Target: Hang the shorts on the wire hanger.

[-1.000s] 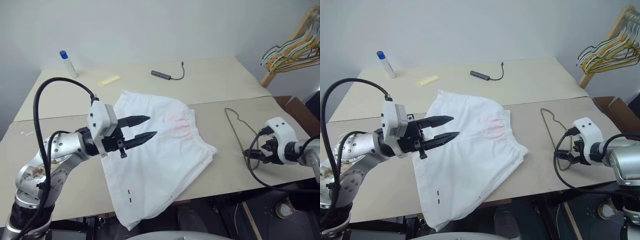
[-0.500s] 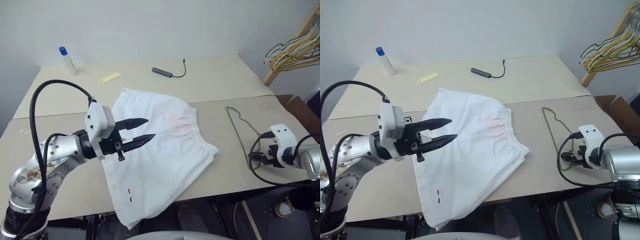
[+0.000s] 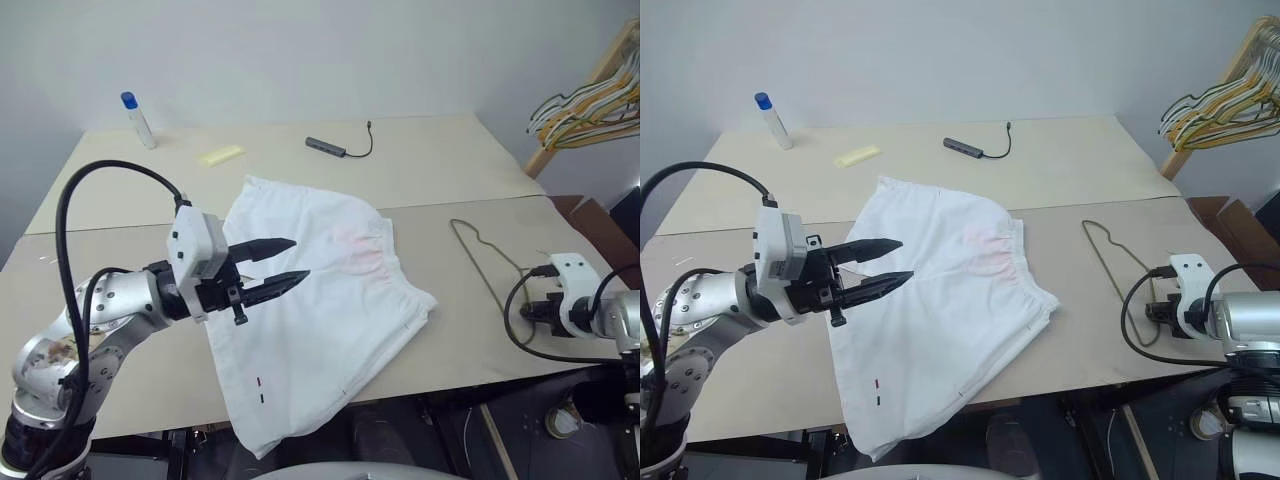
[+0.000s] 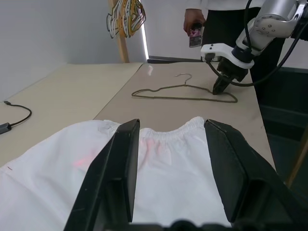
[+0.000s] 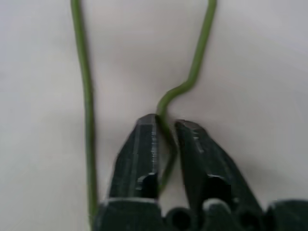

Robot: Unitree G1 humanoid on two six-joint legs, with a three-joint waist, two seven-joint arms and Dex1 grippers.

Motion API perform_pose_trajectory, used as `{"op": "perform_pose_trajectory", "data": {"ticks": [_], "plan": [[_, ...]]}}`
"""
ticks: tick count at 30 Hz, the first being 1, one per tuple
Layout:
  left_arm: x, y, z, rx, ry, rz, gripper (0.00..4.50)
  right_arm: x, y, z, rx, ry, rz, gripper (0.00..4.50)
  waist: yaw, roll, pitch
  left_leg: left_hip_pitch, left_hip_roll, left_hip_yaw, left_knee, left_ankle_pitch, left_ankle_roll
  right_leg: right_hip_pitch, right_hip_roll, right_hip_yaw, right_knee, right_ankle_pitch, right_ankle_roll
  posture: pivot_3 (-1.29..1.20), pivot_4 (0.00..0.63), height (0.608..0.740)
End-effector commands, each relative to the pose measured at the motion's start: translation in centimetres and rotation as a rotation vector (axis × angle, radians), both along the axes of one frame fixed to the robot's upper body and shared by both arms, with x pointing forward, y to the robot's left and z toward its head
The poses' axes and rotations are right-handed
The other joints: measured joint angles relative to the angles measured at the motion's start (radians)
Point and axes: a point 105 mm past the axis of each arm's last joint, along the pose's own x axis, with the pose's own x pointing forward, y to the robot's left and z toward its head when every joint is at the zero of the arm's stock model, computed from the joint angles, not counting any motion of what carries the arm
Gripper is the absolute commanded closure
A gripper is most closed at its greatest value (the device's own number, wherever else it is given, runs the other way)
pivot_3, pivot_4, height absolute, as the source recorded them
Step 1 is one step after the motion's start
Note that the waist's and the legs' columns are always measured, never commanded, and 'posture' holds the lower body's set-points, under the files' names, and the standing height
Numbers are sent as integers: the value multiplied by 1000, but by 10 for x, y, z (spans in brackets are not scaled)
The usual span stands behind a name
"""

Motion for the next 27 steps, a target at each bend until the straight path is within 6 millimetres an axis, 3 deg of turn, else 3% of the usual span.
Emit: {"op": "perform_pose_trajectory", "data": {"ticks": [1, 5, 12, 17, 22, 27], "plan": [[-3, -1, 9, 2, -42, -10, 2193, -5, 5, -12, -36, 36, 58, 4469, 0, 0, 0, 0, 0, 0, 0, 0, 0, 0, 1, 0, 0, 0, 0, -113, 57, 740], [0, -2, 10, 0, -45, -14, 2193, 5, 5, 5, -141, -62, 143, 4469, -1, 0, 0, 0, 0, 0, 0, 0, 0, 0, 0, 0, 0, 0, 0, -126, 46, 740], [17, -3, 19, -30, -82, -14, 2193, 40, 24, 73, -579, -588, 421, 4469, -10, 10, -3, -2, -1, 3, 0, 0, 0, -4, -1, 2, 1, 0, 2, -166, 10, 740], [50, 4, 36, -77, -65, 34, 2193, 42, 68, 119, -920, -927, 826, 4469, -24, 11, -4, -4, -1, 3, 1, 1, -1, -6, -1, 2, 2, 1, 3, -205, 0, 740], [79, 7, 50, -55, 8, 13, 2193, 40, 102, 132, -1231, -1105, 1250, 4469, -60, 11, -4, -6, -2, 4, 3, 1, -1, -7, -3, 2, 1, 1, 4, -230, 0, 740], [99, 2, 46, 18, 85, -72, 2027, 49, 128, 150, -1320, -1250, 1444, 4489, -114, 11, -4, -6, -3, 4, 4, 1, -1, -7, -3, 3, 1, 2, 4, -242, 0, 740]]}}
